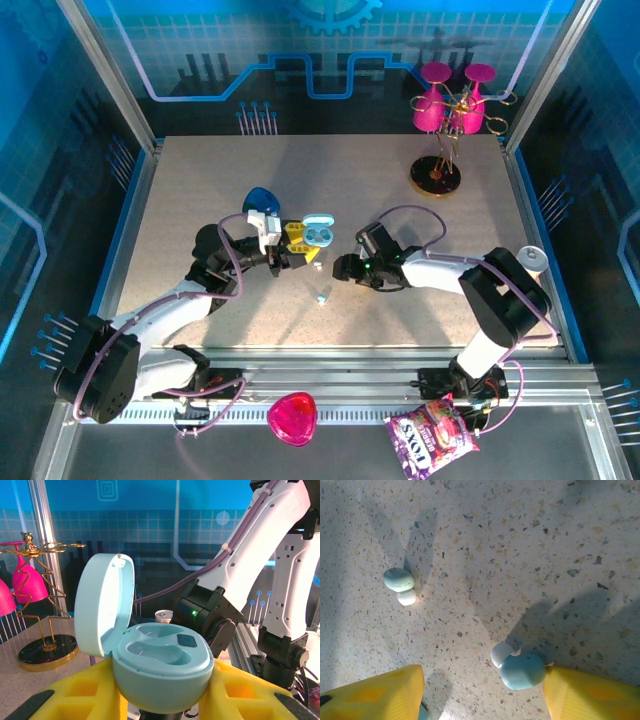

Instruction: Insert the wireless bluetooth earbuds into the charging case

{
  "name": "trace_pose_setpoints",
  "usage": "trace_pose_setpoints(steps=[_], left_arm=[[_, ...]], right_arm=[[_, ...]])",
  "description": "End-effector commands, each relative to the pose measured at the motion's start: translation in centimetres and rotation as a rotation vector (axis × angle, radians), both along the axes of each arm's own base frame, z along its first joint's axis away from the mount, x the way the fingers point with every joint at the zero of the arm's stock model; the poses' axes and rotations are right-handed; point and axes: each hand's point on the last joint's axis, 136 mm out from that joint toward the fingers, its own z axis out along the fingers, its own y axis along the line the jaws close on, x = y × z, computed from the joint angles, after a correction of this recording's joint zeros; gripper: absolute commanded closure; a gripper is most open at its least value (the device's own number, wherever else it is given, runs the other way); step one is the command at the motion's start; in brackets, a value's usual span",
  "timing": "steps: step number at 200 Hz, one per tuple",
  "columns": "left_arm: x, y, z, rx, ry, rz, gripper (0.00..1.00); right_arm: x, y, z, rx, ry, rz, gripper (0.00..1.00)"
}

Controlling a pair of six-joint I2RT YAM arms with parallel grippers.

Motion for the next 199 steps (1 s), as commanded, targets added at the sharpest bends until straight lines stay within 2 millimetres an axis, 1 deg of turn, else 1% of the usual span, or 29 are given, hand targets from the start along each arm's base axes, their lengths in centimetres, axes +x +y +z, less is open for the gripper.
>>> trace_pose_setpoints(steps=[1,36,55,71,98,133,164,199], left_arm=[[0.1,0.4,1.1,-0.012,-0.063,0.026,0.73],[0.0,0.4,1.2,-0.01,-0.07,0.03,0.73],[0.0,0.4,1.2,-0.008,-0.073,0.031,0.73],[0.1,0.4,1.2,-0.008,-0.071,0.031,0.73],[0.2,0.4,1.2,-0.012,-0.071,0.028,0.73],[0.1,0.4,1.2,-0.01,-0.072,0.028,0.73],[0.2,0.3,1.1,-0.009,-0.07,0.027,0.73],[0.1,0.4,1.1,-0.011,-0.069,0.026,0.73]], right_arm=[[1.9,1.3,0.9,0.034,-0.06,0.026,0.36],[1.9,0.9,1.6,-0.01,-0.073,0.028,0.38],[1.8,0.6,1.9,-0.027,-0.084,0.029,0.43],[1.9,0.6,1.9,-0.032,-0.088,0.032,0.43],[1.9,0.9,1.4,-0.021,-0.073,0.042,0.43],[2.1,0.5,1.3,-0.029,-0.076,0.036,0.43],[2.3,1.0,1.4,-0.007,-0.073,0.069,0.44],[2.3,0.8,0.8,-0.017,-0.064,0.073,0.44]])
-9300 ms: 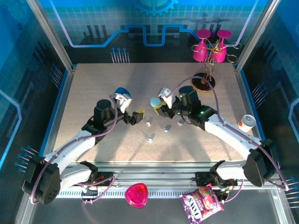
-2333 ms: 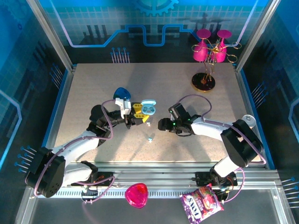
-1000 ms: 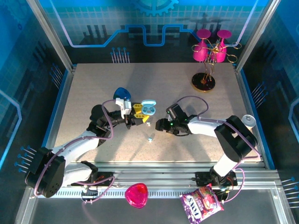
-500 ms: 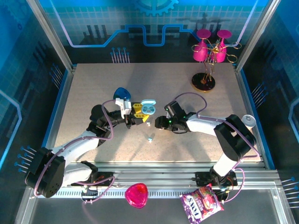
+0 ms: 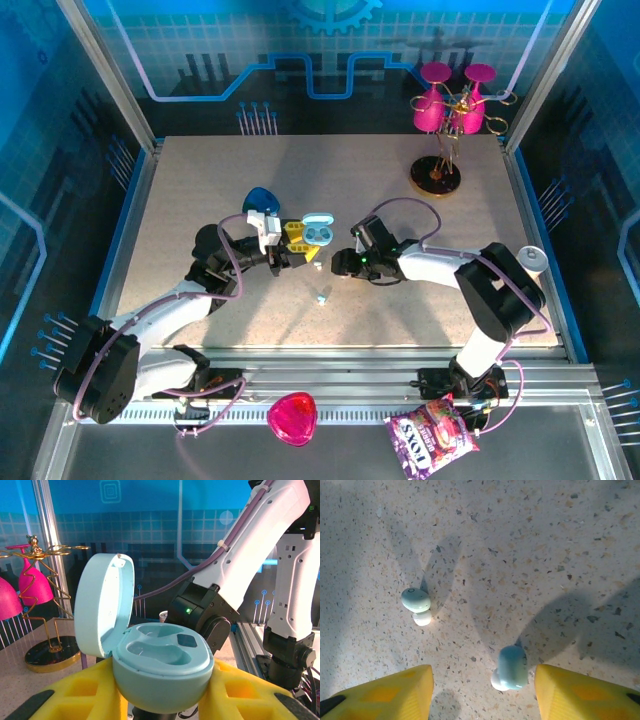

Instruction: Insert the wireless bluetooth earbuds into the charging case

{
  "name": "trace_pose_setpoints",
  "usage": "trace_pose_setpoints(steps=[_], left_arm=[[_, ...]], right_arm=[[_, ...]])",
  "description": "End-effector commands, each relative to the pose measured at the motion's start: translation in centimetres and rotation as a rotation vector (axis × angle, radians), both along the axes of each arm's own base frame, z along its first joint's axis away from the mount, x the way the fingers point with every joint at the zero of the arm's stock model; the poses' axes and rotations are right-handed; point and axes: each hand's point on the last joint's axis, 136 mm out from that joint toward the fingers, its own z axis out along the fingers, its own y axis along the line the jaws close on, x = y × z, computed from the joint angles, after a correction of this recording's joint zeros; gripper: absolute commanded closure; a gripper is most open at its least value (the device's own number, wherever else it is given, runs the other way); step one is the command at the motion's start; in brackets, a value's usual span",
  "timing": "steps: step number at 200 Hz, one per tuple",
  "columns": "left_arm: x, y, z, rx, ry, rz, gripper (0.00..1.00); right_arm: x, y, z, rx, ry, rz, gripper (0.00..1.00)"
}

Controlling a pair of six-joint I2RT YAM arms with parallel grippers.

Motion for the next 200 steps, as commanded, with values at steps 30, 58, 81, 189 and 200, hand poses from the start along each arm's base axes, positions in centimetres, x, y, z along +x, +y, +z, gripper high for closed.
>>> trace_pose_setpoints(steps=[30,58,81,189,200], left_arm=[[-0.1,0.3,0.9,-0.009,-0.049,0.011,0.73],[-0.1,0.3,0.9,-0.009,-0.049,0.011,0.73],[-0.2,0.3,0.9,-0.009,-0.049,0.011,0.73],[-0.3,0.3,0.9,-0.01,-0.049,0.01,0.73],[-0.3,0.3,0.9,-0.01,-0.048,0.01,0.73]], right_arm=[[0.8,0.5,-0.3,0.025,0.004,0.027,0.45],[0.5,0.7,-0.6,0.034,0.017,0.044,0.47],[0.3,0.9,-0.6,0.041,0.023,0.053,0.5],[-0.1,0.0,-2.5,-0.01,0.068,0.03,0.67],[-0.1,0.0,-2.6,-0.013,0.071,0.029,0.69]])
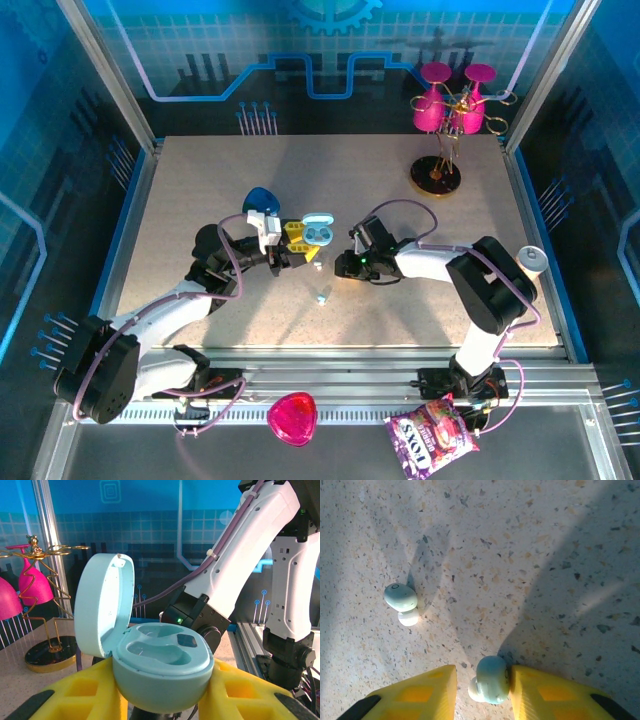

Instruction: Insert the wireless bluetooth earbuds into the charging case

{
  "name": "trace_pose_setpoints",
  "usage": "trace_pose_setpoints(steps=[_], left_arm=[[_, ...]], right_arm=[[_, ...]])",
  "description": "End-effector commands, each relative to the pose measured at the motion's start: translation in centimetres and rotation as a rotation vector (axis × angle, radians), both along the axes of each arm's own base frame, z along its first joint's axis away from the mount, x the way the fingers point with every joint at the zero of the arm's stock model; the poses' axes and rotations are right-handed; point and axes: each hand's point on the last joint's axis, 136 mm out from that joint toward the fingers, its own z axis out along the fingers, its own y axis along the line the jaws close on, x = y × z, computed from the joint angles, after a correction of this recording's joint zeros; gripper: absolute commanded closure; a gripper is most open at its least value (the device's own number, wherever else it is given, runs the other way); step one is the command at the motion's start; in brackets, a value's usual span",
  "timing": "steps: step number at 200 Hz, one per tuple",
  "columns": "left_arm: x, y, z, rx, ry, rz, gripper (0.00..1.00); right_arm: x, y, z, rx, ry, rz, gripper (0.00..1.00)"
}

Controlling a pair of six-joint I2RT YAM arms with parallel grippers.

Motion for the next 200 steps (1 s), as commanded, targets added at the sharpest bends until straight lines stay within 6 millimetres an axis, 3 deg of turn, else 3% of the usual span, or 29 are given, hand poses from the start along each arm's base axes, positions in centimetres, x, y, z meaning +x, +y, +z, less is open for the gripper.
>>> trace_pose_setpoints(steps=[1,47,94,162,200], left_arm=[[-0.3,0.3,0.9,-0.01,-0.047,0.009,0.73],[-0.3,0.4,0.8,-0.009,-0.046,0.012,0.73],[0.0,0.4,0.5,-0.008,-0.046,0.026,0.73],[1.2,0.2,-0.4,0.008,-0.018,0.055,0.73],[2.6,0.1,-1.6,0.031,0.031,0.089,0.73]], right_arm=[[0.0,-0.3,-1.1,-0.028,0.028,-0.005,0.69],[0.7,-0.1,-0.4,-0.034,0.011,-0.007,0.79],[0.7,-0.3,0.6,-0.038,-0.022,0.004,0.81],[1.0,-3.7,5.4,-0.184,-0.18,0.011,0.81],[0.8,-5.6,9.8,-0.28,-0.3,0.02,0.8]])
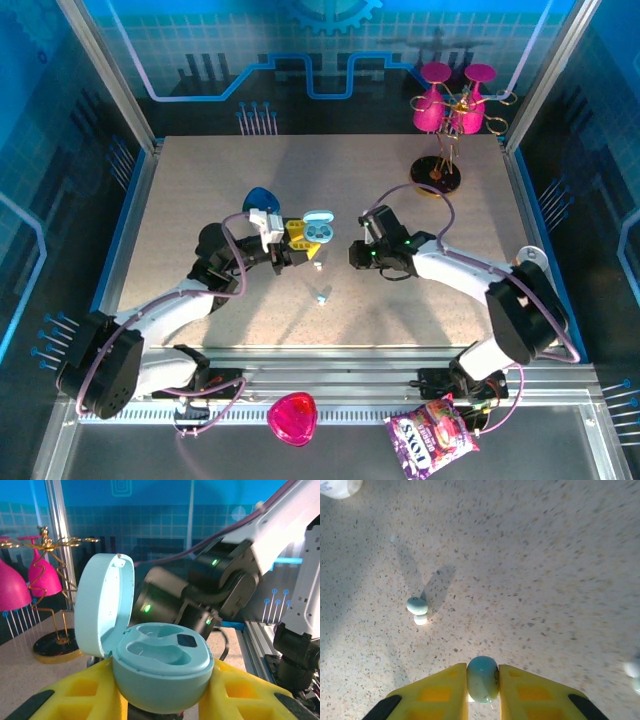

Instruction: Insert the wireless bluetooth earbuds into the charging case

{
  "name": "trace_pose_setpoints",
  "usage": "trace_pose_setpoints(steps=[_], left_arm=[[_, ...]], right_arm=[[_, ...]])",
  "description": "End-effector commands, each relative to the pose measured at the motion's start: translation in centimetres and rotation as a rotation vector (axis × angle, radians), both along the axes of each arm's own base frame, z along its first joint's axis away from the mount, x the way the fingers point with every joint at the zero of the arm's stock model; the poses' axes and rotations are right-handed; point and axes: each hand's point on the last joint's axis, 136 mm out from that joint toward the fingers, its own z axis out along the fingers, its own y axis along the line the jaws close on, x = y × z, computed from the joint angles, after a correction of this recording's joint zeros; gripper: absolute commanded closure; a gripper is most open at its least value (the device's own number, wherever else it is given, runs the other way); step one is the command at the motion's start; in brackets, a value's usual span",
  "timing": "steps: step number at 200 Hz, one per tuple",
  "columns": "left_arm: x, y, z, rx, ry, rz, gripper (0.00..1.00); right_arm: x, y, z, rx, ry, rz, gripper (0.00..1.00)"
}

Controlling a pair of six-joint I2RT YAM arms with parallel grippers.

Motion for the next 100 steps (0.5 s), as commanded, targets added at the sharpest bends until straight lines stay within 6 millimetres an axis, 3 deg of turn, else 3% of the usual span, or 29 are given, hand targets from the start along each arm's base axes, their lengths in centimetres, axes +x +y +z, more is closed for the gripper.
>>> trace_pose_setpoints(steps=[1,45,100], left_arm=[[1.4,0.1,-0.5,0.02,-0.005,0.046,0.73],[2.9,-0.2,-2.2,0.041,0.051,0.069,0.73],[3.9,-0.4,-3.8,0.062,0.095,0.083,0.73]], right_arm=[[-0.1,-1.9,3.1,-0.117,-0.088,0.011,0.8],[-0.4,-2.6,9.1,-0.208,-0.243,0.053,0.8],[-1.2,-0.3,15.9,-0.191,-0.434,0.143,0.8]])
